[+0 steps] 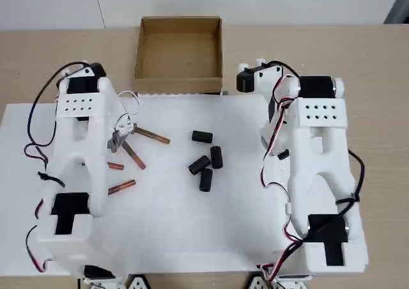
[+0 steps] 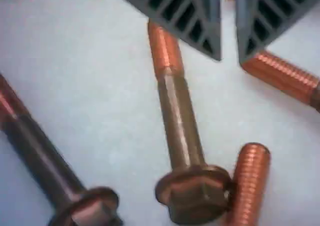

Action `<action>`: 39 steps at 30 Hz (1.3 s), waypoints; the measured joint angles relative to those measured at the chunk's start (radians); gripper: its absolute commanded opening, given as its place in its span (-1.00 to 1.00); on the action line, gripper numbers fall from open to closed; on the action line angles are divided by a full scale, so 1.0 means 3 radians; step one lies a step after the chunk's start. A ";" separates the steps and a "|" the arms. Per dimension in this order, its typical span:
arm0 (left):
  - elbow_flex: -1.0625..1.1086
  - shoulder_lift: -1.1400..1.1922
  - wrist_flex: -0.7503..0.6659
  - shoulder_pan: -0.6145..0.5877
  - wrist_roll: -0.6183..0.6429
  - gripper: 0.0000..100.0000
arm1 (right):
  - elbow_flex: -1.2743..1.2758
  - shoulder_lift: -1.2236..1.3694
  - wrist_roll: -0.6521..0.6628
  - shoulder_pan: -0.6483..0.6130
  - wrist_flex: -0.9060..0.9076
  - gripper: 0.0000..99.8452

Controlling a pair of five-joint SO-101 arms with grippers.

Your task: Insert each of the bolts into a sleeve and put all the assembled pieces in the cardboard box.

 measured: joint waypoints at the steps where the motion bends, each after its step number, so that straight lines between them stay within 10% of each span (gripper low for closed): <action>1: 0.0000 0.0000 -0.0005 0.0000 0.0000 -0.81 | 0.0000 0.0000 0.0000 0.0000 0.0000 -0.99; 39: -0.0619 0.0854 0.0128 -0.0026 0.0000 -0.80 | 0.0266 -0.0020 -0.0092 0.0000 0.0000 -0.98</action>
